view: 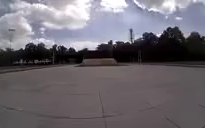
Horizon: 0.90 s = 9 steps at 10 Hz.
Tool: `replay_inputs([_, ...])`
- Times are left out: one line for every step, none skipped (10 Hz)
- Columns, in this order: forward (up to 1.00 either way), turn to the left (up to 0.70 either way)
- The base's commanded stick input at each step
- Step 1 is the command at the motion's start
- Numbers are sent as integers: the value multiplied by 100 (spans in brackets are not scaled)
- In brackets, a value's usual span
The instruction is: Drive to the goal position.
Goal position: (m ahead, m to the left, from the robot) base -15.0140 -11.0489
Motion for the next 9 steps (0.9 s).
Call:
replay_inputs([70,0])
replay_inputs([70,0])
replay_inputs([70,0])
replay_inputs([70,0])
replay_inputs([70,0])
replay_inputs([70,0])
replay_inputs([70,0])
replay_inputs([70,0])
replay_inputs([70,0])
